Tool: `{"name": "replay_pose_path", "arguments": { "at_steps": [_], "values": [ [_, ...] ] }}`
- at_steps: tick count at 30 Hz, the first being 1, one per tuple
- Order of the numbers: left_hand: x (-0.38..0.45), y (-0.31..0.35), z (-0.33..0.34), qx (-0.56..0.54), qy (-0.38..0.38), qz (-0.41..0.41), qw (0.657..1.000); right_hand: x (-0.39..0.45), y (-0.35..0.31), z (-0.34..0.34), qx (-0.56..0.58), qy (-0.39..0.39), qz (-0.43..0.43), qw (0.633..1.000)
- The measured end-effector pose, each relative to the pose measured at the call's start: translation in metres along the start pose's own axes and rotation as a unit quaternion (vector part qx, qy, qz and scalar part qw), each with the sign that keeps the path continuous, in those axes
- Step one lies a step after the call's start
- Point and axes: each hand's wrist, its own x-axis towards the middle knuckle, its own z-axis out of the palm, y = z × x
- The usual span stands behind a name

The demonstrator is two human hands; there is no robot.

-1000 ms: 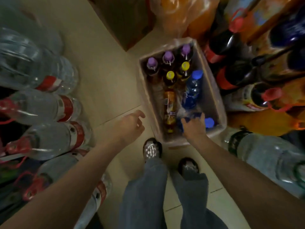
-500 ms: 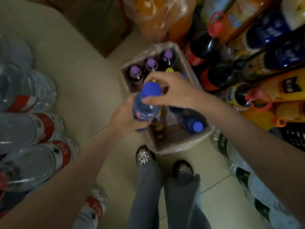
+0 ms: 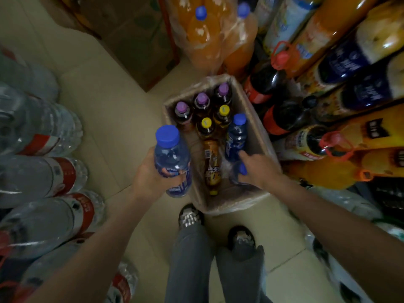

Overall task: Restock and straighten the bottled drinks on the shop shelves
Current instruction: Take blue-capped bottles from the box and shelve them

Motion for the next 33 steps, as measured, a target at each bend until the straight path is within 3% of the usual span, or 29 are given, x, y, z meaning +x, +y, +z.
{"name": "replay_pose_path", "arguments": {
  "at_steps": [4, 7, 11, 14, 19, 24, 30, 33],
  "values": [
    [-0.052, 0.064, -0.006, -0.021, 0.037, 0.015, 0.999, -0.075, -0.021, -0.116, 0.009, 0.106, -0.092, 0.990],
    [-0.101, 0.148, -0.022, -0.022, 0.048, 0.073, 0.996, -0.157, -0.044, -0.212, -0.013, 0.204, -0.128, 0.970],
    [-0.167, 0.256, -0.051, -0.031, 0.052, 0.150, 0.987, -0.277, -0.054, -0.319, 0.054, 0.314, -0.129, 0.939],
    [-0.224, 0.317, -0.064, -0.043, 0.020, 0.177, 0.983, -0.373, -0.052, -0.363, 0.160, 0.424, -0.103, 0.886],
    [-0.328, 0.391, -0.036, -0.021, -0.056, 0.241, 0.969, -0.551, -0.041, -0.383, 0.250, 0.618, -0.026, 0.745],
    [-0.428, 0.459, 0.015, 0.039, -0.134, 0.327, 0.935, -0.714, -0.004, -0.381, 0.260, 0.712, 0.078, 0.648],
    [-0.569, 0.553, 0.113, 0.086, -0.248, 0.439, 0.859, -0.908, 0.044, -0.344, 0.186, 0.746, 0.192, 0.610],
    [-0.632, 0.584, 0.172, 0.104, -0.306, 0.483, 0.814, -0.999, 0.069, -0.308, 0.208, 0.736, 0.248, 0.595]
  ]
}}
